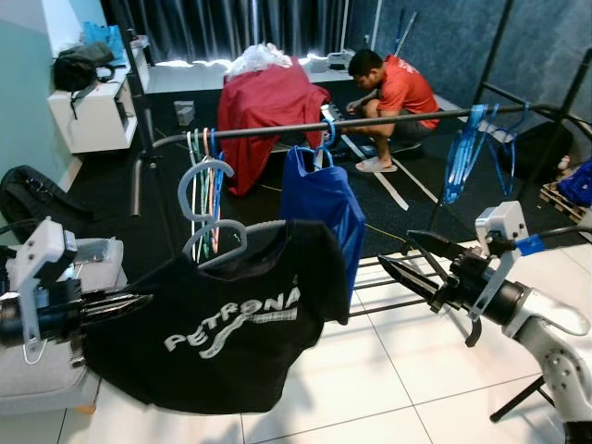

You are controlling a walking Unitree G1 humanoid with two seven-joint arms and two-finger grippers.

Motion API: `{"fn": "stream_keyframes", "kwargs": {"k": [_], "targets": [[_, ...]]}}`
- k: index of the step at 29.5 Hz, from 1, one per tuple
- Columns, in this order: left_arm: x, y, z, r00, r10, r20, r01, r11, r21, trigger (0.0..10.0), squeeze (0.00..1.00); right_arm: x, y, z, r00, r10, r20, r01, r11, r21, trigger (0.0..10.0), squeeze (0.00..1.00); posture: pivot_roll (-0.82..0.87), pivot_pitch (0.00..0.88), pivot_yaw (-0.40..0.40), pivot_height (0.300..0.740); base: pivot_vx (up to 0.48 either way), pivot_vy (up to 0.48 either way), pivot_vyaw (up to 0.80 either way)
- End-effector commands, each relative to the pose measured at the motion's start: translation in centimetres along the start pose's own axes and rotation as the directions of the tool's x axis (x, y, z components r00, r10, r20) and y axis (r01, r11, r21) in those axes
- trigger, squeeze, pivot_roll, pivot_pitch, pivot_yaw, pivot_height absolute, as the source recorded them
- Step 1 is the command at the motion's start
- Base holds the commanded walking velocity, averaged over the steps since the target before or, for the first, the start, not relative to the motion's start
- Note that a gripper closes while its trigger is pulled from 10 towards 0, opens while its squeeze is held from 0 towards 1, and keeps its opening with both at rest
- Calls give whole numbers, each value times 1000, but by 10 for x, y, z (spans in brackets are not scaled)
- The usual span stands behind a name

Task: Hang hanger

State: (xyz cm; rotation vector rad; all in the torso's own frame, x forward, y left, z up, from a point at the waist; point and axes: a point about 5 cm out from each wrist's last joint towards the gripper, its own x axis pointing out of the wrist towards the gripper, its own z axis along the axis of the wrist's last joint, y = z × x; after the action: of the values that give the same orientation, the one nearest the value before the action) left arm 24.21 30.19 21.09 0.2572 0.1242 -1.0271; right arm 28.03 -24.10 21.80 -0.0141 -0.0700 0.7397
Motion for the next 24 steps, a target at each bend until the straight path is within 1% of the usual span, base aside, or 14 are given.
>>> {"fn": "stream_keyframes", "kwargs": {"k": [1,4,5,6,8,9,10,11,12,14,15,17,20,24], "targets": [[-9,2,9,1000,-26,16,25,1000,15,10000,0,-4,0,7,999,25,20,-25,1000,11,10000,0,-57,0,-21,740,0,0,0],[-11,3,14,999,-43,18,42,999,19,10000,0,-7,0,9,999,47,9,-47,999,7,10000,0,-61,0,-18,740,0,0,0],[-6,3,23,996,-71,45,69,997,32,10000,0,-11,0,7,998,55,-30,-55,998,-11,10000,0,-63,0,-15,740,0,0,0],[-6,3,23,996,-71,45,69,997,32,10000,0,-11,0,7,998,55,-30,-55,998,-11,10000,0,-63,0,-15,740,0,0,0],[9,-3,40,983,-148,104,142,988,62,10000,0,-12,-2,-4,991,47,-123,-54,997,-58,10000,0,-68,0,-12,740,0,0,0],[25,-11,53,965,-218,146,206,974,97,10000,0,-4,6,-10,984,103,-145,-111,993,-46,10000,0,-66,0,-12,740,0,0,0],[25,-11,53,965,-218,146,206,974,97,10000,0,-4,6,-10,984,103,-145,-111,993,-46,10000,0,-66,0,-12,740,0,0,0],[31,-14,58,956,-245,160,230,967,107,10000,0,0,11,-11,980,140,-141,-145,989,-32,10000,0,-65,0,-11,740,0,0,0],[31,-14,58,956,-245,160,230,967,107,10000,0,0,11,-11,980,140,-141,-145,989,-32,10000,0,-65,0,-11,740,0,0,0],[37,-18,64,941,-289,175,272,956,114,10000,0,5,14,-10,976,169,-138,-174,985,-22,10000,0,-55,0,-7,740,0,0,0],[40,-22,66,929,-328,170,311,943,121,10000,0,8,11,-8,977,171,-130,-175,984,-23,10000,0,-55,0,-4,740,0,0,0],[43,-26,68,913,-374,160,357,925,126,10000,0,12,7,-5,979,166,-119,-171,985,-25,10000,0,-47,0,-8,740,0,0,0],[45,-26,71,908,-391,152,373,918,135,10000,0,15,4,-1,981,160,-113,-166,985,-42,10000,0,-48,0,-5,740,0,0,0],[46,-26,73,906,-396,149,378,915,139,10000,0,17,4,2,981,165,-100,-170,985,-42,10000,0,-49,0,-2,740,0,0,0]]}}
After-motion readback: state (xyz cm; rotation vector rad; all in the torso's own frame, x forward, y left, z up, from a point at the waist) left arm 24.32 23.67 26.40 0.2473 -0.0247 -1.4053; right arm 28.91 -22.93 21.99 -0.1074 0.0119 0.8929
